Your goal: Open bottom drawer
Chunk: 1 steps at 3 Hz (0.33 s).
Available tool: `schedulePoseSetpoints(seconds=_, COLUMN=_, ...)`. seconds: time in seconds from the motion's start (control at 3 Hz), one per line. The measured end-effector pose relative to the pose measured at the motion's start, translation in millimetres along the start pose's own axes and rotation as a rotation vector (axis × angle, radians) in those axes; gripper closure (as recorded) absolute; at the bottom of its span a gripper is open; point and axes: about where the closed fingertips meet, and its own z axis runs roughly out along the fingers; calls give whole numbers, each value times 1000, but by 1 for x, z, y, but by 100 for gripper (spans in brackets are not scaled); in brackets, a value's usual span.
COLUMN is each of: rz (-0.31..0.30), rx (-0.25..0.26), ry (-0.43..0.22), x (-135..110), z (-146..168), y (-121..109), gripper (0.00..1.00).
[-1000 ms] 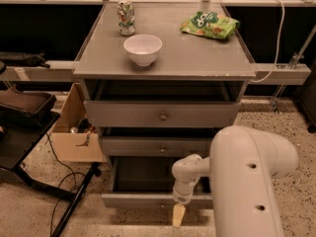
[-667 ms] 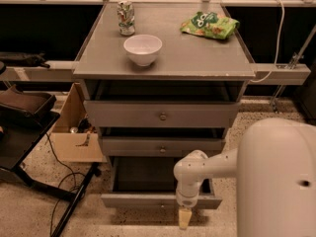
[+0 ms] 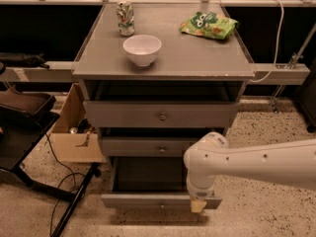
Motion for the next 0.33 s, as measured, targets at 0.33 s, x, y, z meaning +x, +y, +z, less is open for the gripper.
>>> schedulePoseSetpoints(seconds=0.33, rz=37, rx=155, ry=-37, x=37, z=-85, y=-9, gripper=24)
